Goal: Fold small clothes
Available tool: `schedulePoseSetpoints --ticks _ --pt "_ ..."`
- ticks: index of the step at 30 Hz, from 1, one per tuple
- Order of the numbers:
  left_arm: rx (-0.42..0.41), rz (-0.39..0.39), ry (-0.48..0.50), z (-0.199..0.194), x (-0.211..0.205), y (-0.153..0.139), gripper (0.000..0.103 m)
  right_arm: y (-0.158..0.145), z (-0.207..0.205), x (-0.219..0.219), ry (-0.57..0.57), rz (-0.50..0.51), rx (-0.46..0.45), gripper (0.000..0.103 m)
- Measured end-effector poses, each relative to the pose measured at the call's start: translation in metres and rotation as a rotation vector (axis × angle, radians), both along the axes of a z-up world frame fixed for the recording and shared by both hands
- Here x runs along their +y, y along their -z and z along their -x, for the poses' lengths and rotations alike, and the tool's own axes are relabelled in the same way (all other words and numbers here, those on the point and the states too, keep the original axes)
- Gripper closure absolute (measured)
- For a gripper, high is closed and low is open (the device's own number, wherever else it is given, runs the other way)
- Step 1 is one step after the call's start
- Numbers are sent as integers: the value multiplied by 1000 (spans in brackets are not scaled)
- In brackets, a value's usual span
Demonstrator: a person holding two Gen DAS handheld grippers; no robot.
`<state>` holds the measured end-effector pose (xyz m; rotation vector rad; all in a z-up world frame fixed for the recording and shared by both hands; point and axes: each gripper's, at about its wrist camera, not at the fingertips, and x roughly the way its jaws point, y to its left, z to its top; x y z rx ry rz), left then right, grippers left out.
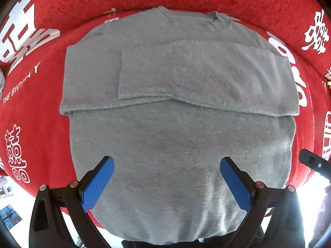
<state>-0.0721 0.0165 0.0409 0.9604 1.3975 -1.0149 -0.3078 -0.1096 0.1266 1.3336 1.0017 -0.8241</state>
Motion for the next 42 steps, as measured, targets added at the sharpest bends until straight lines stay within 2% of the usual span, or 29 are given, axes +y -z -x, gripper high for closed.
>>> schedulePoseSetpoints --ticks 11,16,26,31,35,38,42 --pt "-17 -25 -60 3 4 8 0 10 3 -9 -41 -62 0 18" --pt "-27 -27 -101 -4 10 10 0 15 -1 -12 -56 -81 -31 18" --pt "-32 -38 -167 -31 64 15 0 17 -11 3 -99 -99 -108 18" --pt "-21 -45 -160 -53 110 21 0 22 -7 36 -122 -131 -153 18" --pt "33 -62 -158 -72 156 33 0 32 3 76 -129 -190 -191 18" --pt "61 -78 -154 -83 191 43 0 49 14 118 -149 -260 -187 18" --pt "105 -115 -151 -91 230 64 0 74 31 166 -164 -324 -121 18"
